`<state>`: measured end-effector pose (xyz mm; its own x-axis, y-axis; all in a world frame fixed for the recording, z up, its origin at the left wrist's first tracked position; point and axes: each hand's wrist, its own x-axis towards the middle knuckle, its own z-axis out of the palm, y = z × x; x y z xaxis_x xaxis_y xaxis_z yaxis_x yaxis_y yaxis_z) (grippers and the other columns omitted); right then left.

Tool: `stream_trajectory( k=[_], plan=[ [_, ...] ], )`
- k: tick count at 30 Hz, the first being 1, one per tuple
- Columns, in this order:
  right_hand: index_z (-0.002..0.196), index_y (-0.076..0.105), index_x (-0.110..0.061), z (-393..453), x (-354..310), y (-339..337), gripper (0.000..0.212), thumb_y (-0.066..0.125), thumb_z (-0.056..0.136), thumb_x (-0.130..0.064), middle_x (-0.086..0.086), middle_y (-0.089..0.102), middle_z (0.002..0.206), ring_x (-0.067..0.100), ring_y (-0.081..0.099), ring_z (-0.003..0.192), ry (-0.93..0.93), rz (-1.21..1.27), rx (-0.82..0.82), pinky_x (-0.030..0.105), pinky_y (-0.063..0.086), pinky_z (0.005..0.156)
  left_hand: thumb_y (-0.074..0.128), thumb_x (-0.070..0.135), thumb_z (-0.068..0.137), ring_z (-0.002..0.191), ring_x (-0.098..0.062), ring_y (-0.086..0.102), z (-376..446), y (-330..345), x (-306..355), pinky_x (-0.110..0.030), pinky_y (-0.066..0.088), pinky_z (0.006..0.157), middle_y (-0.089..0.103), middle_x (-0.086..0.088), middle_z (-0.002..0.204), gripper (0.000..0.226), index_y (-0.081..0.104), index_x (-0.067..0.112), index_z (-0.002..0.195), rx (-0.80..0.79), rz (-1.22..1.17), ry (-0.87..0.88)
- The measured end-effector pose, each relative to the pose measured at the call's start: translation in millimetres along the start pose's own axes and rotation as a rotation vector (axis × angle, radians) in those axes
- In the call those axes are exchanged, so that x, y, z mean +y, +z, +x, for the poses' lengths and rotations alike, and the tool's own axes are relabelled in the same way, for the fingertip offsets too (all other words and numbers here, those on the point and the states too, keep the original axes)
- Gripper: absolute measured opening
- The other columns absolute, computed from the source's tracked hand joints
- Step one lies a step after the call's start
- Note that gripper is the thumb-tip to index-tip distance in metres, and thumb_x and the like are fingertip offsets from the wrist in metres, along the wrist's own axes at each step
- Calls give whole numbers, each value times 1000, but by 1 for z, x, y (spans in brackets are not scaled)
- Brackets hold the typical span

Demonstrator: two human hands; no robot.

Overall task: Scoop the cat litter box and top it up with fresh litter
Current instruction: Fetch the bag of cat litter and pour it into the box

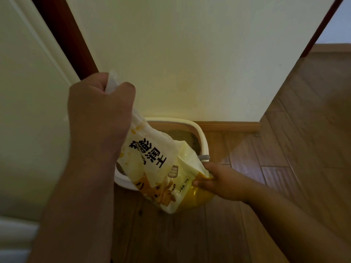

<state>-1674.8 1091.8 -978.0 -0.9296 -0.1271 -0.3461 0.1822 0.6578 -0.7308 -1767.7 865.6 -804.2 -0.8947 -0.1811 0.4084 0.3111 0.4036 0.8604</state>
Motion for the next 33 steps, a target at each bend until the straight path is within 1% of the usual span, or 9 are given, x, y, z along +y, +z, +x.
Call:
stream_trajectory(
  k=[2,6,9,13,17,21,28,31,33],
  plan=[
    [126,57,-38,-4,-1,-10,35,62,93,-49,-15,67,116,1,64,103,16,-24,38,28,57,90,61,26,79,53,-20,35,1,6,2,-34,32,47,37,-10,61,32,46,-1,69,-29,32,30],
    [107,61,-36,-13,-5,-28,15,61,95,-45,-16,67,96,-1,65,87,91,-38,141,17,54,71,62,29,84,55,-21,40,1,20,-1,-48,44,50,41,-9,62,36,49,-3,74,-133,68,67],
    [105,64,-31,-17,-6,-37,12,61,97,-39,-13,67,88,1,66,81,133,-45,220,19,54,67,63,33,89,56,-20,45,5,32,-7,-47,47,54,45,-5,61,40,50,-1,72,-196,90,66],
    [98,68,-26,-19,-3,-48,9,60,98,-31,-5,71,82,8,71,74,205,-17,318,30,62,69,63,35,91,56,-19,45,10,50,-20,-40,41,54,47,-5,63,41,48,6,67,-223,66,45],
    [103,69,-18,-14,0,-50,14,60,98,-27,1,73,84,15,73,72,276,-9,396,39,63,71,62,41,91,59,-21,49,8,67,-34,-49,50,58,53,-8,67,44,53,0,75,-239,61,-3],
    [104,71,-13,-11,3,-52,17,60,98,-24,2,74,81,16,73,69,295,0,437,44,63,72,61,42,90,60,-21,53,4,79,-44,-51,53,61,54,-4,66,38,52,12,68,-263,62,-51],
    [95,72,-15,-11,3,-58,16,56,98,-20,3,75,76,16,73,65,310,-49,452,45,62,73,62,45,88,59,-20,49,13,95,-60,-45,48,56,52,-4,66,37,50,16,68,-288,49,-97],
    [95,73,-15,-9,0,-56,17,57,96,-21,3,75,76,17,73,66,304,-62,474,45,62,72,61,46,89,60,-20,50,16,99,-66,-39,46,56,53,-5,68,44,53,6,73,-274,27,-135],
    [100,74,-14,-9,1,-57,18,58,95,-22,2,75,76,16,73,66,301,-62,481,45,62,72,60,49,87,62,-25,55,19,102,-70,-43,51,59,58,-9,72,47,57,2,80,-269,21,-154]
  ],
)
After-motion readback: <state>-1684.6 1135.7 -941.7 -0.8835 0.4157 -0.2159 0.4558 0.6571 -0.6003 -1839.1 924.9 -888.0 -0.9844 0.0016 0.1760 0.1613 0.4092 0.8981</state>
